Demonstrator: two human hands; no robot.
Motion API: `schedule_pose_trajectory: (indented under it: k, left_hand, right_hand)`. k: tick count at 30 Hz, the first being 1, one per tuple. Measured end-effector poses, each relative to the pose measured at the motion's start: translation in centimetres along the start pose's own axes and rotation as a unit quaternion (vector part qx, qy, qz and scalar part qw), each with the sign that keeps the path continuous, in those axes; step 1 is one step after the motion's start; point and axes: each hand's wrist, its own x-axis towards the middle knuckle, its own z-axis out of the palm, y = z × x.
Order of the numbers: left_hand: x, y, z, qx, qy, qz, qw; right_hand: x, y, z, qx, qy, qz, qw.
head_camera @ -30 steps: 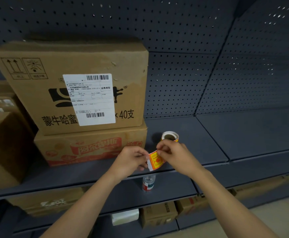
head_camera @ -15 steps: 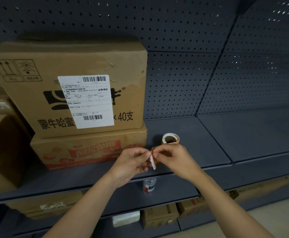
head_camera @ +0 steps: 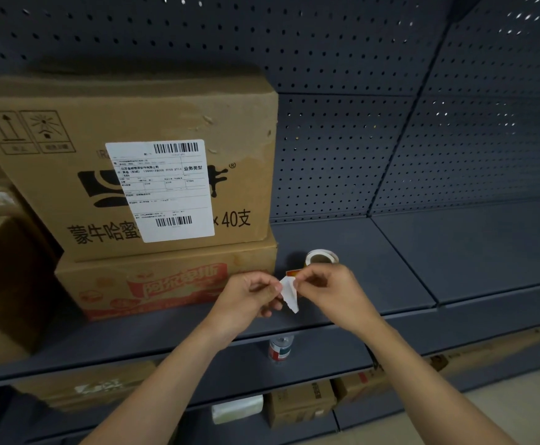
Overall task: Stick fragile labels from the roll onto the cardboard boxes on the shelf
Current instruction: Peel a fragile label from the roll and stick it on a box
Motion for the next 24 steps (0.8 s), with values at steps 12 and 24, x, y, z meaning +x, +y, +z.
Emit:
schedule_pose_trajectory:
  k: [12,24]
  left_hand:
    - [-0.2,-0.4,-1.0,0.207,0.075,0.026,0.975]
    - [-3.5,4.7,-0.9,-0.005,0.099,0.053,0.994]
  right_hand:
    - [0.9,-1.7,-3.1,0.062,0.126,0.046,0.989]
    - [-1.6,-6.2,-0.7,-0.047,0.239,-0.171,0.955]
